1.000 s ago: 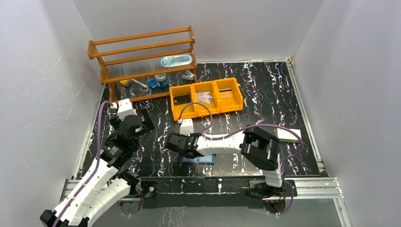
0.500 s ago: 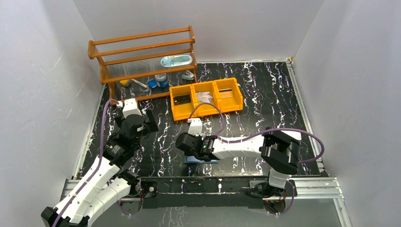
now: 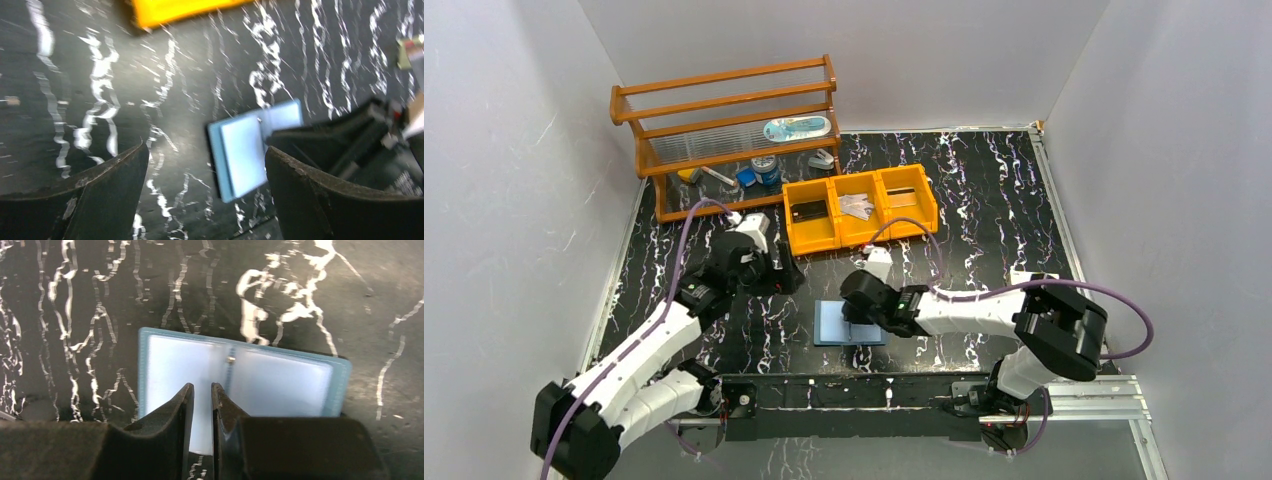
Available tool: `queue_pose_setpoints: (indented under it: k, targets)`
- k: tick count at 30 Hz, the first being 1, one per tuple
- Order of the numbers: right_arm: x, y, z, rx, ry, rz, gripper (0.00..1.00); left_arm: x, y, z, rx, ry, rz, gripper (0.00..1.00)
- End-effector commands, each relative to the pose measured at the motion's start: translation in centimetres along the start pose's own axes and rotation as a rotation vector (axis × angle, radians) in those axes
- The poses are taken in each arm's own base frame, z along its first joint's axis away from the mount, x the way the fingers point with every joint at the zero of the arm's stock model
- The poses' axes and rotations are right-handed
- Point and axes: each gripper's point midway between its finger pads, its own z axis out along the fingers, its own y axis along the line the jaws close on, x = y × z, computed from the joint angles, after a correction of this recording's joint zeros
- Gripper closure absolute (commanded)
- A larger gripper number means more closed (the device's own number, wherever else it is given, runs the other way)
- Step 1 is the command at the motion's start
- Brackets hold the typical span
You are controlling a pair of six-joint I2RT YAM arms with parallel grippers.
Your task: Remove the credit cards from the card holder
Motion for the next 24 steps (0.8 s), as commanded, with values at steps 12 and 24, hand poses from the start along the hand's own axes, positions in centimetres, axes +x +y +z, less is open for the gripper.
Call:
queue_pose_setpoints:
  k: [12,24]
  targets:
    - [2.2,-2.8,0.7,-0.151,0.105,0.237,0.75,8.0,-8.5,1.3,0.529,0.437,-0.212,0.32]
    - [3.8,-5.1,1.3,-0.077,0.121,0.295,0.77,11.6,-6.9,3.3,0.443,0.514,-0.204,0.36]
